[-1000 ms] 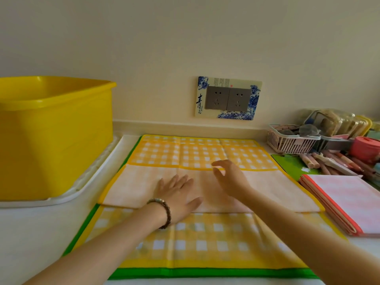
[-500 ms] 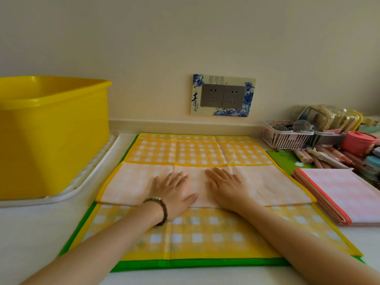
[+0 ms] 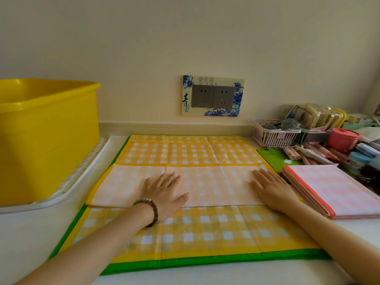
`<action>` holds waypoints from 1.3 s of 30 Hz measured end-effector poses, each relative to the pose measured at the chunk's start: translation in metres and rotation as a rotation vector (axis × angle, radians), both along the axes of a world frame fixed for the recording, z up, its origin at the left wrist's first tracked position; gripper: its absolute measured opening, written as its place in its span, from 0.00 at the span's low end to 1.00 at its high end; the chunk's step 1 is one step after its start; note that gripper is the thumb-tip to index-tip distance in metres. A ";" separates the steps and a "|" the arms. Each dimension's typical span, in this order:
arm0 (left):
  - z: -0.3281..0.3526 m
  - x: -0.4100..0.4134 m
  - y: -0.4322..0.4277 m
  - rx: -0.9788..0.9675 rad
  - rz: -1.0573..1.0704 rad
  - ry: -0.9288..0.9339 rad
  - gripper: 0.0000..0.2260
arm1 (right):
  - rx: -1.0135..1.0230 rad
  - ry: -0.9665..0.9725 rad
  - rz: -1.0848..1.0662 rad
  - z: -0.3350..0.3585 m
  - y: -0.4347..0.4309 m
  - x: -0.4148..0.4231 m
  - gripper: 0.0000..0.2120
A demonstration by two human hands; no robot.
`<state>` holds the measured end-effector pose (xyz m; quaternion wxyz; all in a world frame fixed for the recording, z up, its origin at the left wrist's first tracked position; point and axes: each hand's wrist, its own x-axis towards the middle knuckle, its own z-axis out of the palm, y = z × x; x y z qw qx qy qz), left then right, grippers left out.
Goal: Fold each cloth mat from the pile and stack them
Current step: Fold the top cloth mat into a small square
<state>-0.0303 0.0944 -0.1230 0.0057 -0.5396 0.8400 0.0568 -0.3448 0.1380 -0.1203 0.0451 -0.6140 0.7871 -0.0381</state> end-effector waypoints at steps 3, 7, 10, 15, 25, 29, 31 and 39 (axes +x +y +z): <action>0.000 0.000 0.000 0.010 -0.019 0.012 0.28 | 0.022 -0.035 -0.019 0.005 -0.003 0.003 0.27; -0.001 0.002 0.000 0.026 -0.034 0.014 0.28 | -0.056 -0.042 0.059 0.014 -0.013 0.041 0.24; -0.001 0.002 0.000 0.035 -0.031 0.016 0.29 | -0.063 -0.066 0.238 0.014 -0.025 0.093 0.24; -0.001 0.000 -0.001 0.042 -0.026 0.011 0.30 | -0.067 -0.134 0.353 0.002 -0.029 0.133 0.24; 0.002 0.031 -0.009 0.053 -0.128 0.037 0.44 | -0.070 -0.091 0.348 -0.002 -0.029 0.132 0.24; 0.001 0.061 -0.012 0.063 -0.088 0.056 0.43 | -0.065 -0.093 0.358 -0.003 -0.031 0.130 0.25; 0.002 0.074 -0.013 0.062 -0.064 0.050 0.41 | -0.067 -0.089 0.358 -0.004 -0.030 0.130 0.25; 0.005 0.104 -0.010 0.059 0.000 0.051 0.47 | -0.058 -0.092 0.357 -0.001 -0.029 0.131 0.25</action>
